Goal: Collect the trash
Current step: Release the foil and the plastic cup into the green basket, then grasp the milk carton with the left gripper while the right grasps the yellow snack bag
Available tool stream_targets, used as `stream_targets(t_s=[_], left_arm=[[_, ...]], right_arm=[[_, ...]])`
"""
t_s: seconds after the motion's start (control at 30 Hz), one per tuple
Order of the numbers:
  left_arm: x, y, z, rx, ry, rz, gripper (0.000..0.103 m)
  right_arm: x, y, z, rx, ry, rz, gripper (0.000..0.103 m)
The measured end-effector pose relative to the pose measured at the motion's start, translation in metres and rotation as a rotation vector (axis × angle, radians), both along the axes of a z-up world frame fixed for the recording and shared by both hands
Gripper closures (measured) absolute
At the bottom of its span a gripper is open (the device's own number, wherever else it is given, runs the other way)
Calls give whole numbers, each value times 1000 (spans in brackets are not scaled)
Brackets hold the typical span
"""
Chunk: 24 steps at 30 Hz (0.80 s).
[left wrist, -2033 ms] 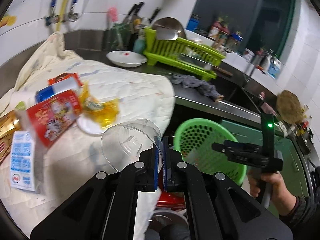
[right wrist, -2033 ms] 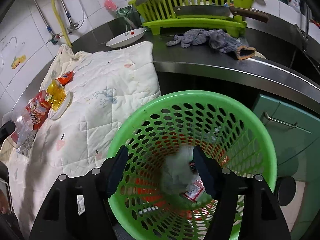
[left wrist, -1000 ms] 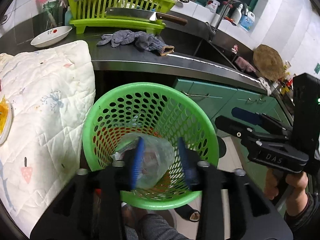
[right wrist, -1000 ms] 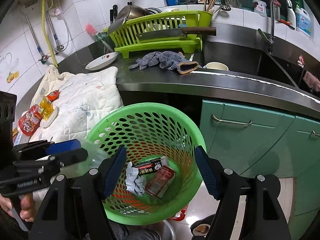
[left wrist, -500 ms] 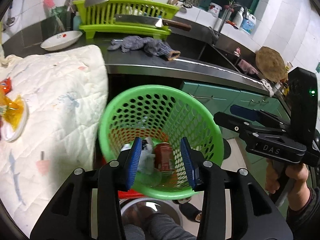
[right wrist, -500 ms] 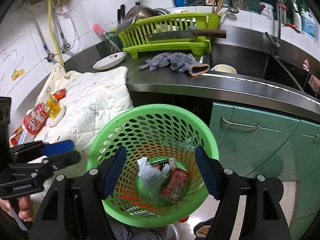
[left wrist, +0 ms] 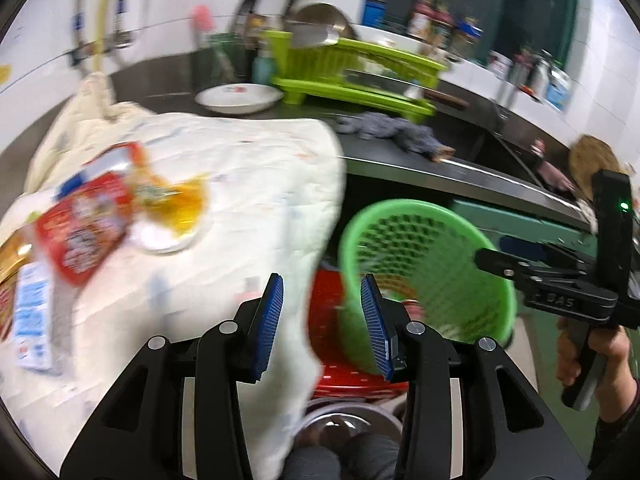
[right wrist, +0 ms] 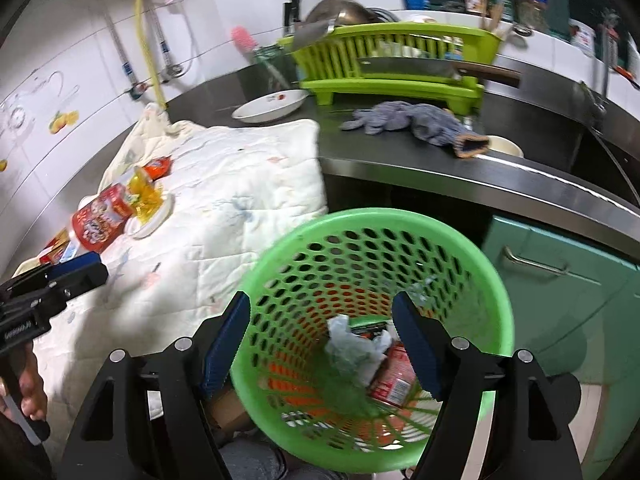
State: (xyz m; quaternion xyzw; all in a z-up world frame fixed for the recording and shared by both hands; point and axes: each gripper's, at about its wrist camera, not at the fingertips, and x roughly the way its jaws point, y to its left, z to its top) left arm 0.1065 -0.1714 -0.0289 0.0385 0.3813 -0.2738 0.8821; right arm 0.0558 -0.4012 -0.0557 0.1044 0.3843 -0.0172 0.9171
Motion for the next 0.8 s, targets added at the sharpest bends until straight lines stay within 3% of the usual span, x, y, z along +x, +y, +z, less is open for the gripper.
stream_targets(t_s=[0.33,0.47,0.8], left_arm=[[18,102,4,61,-61,267,57],[27,140,4,71,-71,359,44],[52,185,-13,96,-23,459,39]], right_arm=[[30,49,12,-25,-15,118,32],[45,72,15,-34,-14,170,32],[93,132,23,-71,-17,319,32]])
